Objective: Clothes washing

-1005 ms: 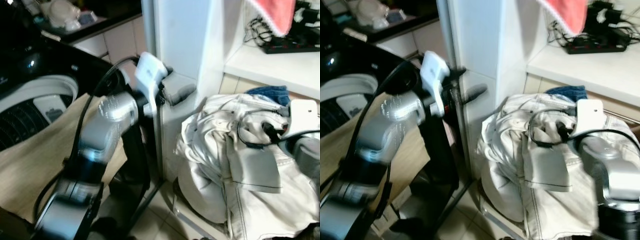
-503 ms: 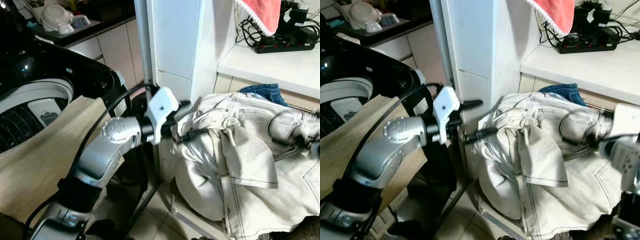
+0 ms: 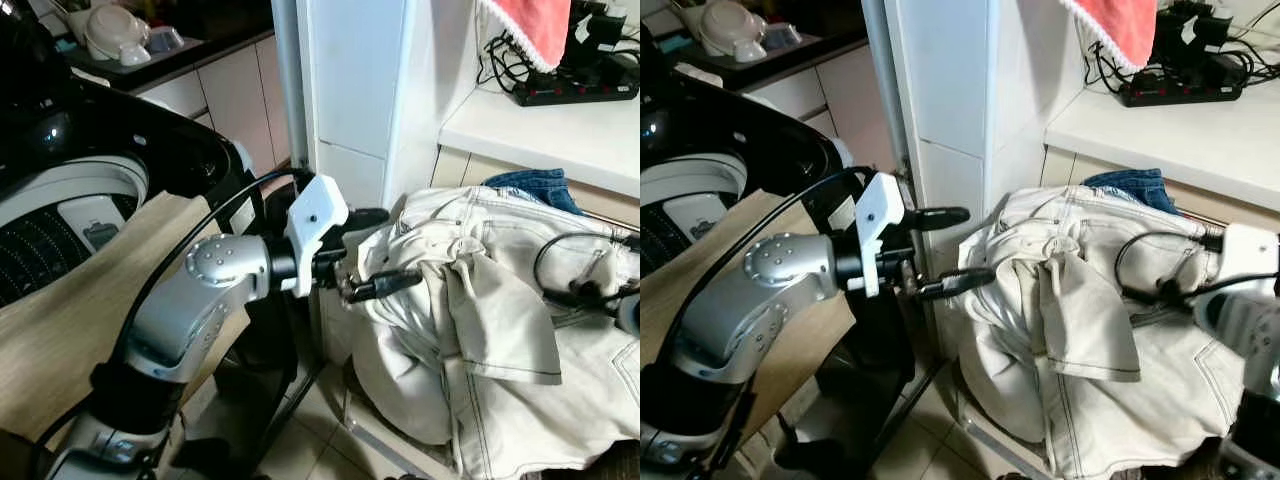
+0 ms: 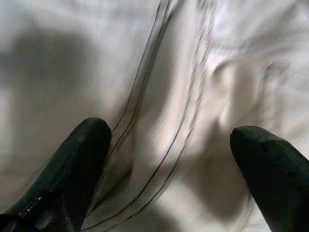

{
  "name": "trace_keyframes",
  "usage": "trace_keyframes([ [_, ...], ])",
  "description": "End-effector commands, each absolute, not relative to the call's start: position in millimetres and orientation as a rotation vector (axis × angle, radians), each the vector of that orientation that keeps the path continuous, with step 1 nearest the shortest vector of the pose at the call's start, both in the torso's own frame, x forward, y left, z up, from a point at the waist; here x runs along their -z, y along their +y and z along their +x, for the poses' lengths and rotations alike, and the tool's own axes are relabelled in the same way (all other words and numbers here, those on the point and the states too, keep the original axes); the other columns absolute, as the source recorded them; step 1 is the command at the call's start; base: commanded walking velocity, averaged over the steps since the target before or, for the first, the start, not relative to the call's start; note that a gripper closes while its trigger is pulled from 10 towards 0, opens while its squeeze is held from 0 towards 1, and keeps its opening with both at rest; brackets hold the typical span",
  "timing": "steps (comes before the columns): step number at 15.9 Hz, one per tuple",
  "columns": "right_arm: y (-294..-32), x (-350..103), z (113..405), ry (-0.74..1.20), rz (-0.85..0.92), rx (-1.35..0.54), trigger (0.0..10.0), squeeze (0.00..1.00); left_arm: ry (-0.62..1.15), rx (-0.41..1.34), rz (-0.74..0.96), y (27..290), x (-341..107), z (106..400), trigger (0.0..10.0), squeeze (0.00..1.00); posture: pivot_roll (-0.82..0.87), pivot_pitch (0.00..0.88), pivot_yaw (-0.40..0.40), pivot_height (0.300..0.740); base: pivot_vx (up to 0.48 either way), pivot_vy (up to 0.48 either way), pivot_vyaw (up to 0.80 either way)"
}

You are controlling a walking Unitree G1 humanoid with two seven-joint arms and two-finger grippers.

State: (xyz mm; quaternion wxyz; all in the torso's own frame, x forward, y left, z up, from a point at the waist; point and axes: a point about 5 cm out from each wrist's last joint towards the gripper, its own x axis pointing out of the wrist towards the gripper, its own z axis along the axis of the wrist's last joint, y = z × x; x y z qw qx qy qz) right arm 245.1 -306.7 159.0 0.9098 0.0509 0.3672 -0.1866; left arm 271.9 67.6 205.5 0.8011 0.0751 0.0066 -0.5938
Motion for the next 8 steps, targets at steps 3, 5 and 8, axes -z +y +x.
trace_keyframes([
  [3,-302,-147,245,0.779,0.147,0.369,4.9,0.00,0.021,1.286,0.169,68,-207,268,10.0,0.00,-0.12,0.000,0.065,0.740,0.000,0.000,0.00],
  [5,-299,-150,247,0.766,0.145,0.343,0.0,0.00,0.034,1.284,0.157,70,-208,269,10.0,0.00,-0.12,0.000,0.065,0.740,0.000,0.000,0.00],
  [8,-294,-159,253,0.687,0.143,0.296,0.0,0.00,0.049,1.264,0.086,72,-210,269,10.0,0.00,-0.12,0.000,0.064,0.740,0.000,0.000,0.00],
])
